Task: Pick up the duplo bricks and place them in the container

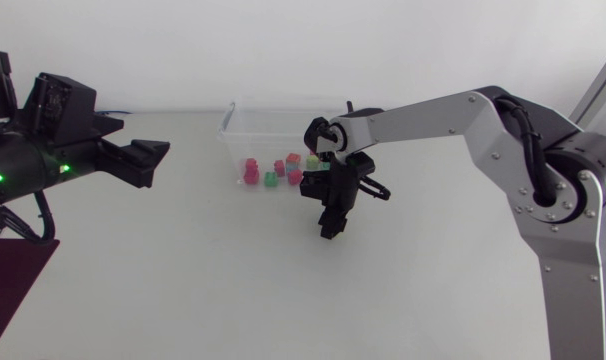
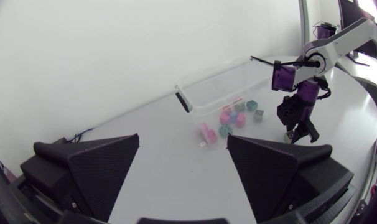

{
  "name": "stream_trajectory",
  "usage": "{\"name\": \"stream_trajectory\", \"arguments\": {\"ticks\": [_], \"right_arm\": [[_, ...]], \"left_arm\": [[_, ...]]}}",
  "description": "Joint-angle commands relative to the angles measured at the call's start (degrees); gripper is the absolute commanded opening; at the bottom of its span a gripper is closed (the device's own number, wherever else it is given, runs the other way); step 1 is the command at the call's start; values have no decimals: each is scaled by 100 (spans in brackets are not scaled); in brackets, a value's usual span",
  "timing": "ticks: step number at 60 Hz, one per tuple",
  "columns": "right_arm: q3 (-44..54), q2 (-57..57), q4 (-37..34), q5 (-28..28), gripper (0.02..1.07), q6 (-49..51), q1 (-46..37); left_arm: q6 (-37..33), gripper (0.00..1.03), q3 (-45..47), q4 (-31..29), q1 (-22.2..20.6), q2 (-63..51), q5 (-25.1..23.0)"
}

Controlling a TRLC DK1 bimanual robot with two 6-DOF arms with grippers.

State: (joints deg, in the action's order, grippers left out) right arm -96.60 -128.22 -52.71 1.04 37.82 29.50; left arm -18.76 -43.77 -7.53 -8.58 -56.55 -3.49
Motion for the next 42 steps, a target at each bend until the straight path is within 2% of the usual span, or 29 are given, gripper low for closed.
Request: {"name": "stream_trajectory", "arguments": {"ticks": [1,9,16,23,31,42], "right_arm": [[264,228,41,28,23,173,-23],[765,817,296,63,22,85,21],[1152,1502,481,213,22,-29,56],[1424,2144,709,336,22,-240,65],[1574,2601,1008,344,22,-434,56],[1697,3242,1790,388,22,-882,-14]], "left_arm": [[259,99,325,138,172,171,129],[435,99,721,340,445,479,155],[391,99,1178,718,577,962,437],[373,99,1389,762,788,1208,463],[294,99,1661,876,884,1331,516],[66,99,2048,1025,911,1692,656]]}}
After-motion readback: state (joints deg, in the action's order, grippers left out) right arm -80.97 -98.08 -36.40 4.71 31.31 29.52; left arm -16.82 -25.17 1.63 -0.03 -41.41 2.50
